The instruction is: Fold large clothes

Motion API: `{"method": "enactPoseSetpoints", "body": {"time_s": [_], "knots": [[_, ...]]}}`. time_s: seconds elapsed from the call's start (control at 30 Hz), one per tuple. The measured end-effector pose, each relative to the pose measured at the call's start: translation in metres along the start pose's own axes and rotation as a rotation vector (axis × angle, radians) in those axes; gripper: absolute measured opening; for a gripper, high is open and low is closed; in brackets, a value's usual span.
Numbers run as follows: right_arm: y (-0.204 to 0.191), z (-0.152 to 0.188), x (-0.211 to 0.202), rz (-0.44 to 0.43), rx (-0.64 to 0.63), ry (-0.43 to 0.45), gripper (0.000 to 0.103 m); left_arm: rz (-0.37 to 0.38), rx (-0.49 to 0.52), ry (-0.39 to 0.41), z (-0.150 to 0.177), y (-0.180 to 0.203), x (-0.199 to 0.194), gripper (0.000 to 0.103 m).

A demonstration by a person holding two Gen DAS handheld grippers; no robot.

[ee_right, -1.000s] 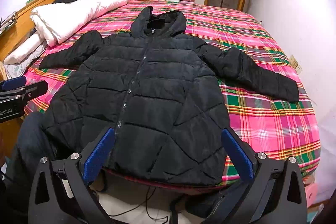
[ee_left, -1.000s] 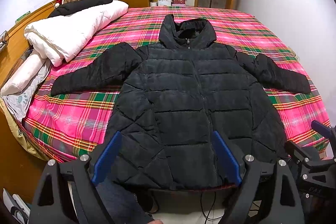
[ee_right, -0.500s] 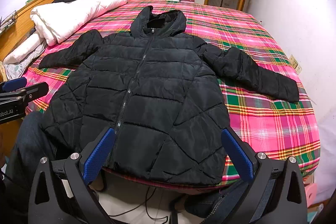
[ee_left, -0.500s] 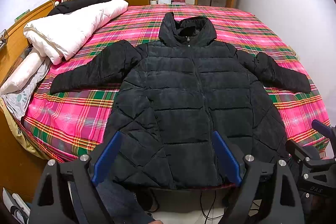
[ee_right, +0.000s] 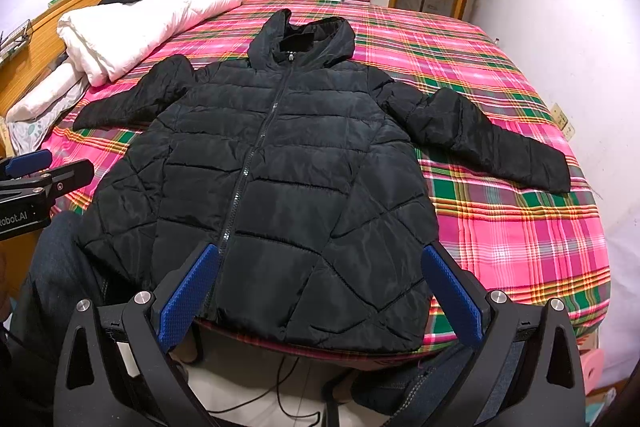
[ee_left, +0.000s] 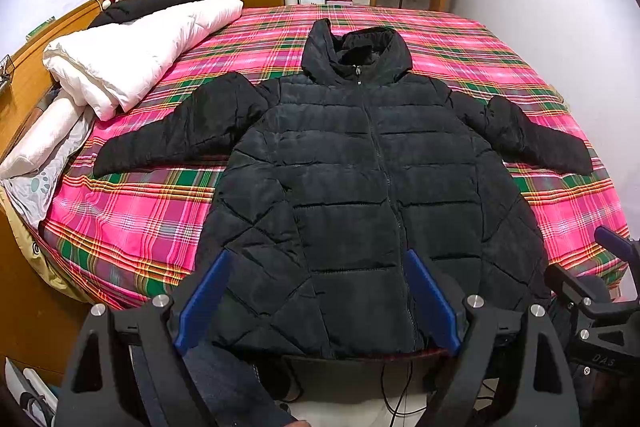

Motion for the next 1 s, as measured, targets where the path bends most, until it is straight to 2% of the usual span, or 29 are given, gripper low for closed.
{"method": "enactPoseSetpoints", "body": {"time_s": [0.47, 1.0], "knots": [[0.002, 0.006, 0.003, 0.001, -0.002, -0.007, 0.101, 0.002, -0.001, -0.020, -0.001, -0.001, 0.007, 0.089], [0.000, -0.007, 0.025, -0.004, 0.001, -0.049, 0.101, -0.015, 0.007, -0.050, -0.005, -0.008, 0.034, 0.089]]}}
Point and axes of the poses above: each gripper's, at about its wrist camera, not at the fingertips, and x roughly the way its jaws point, y to its right, z to its underside, the point moved 1 cm from there along x, roughly the way its jaws point
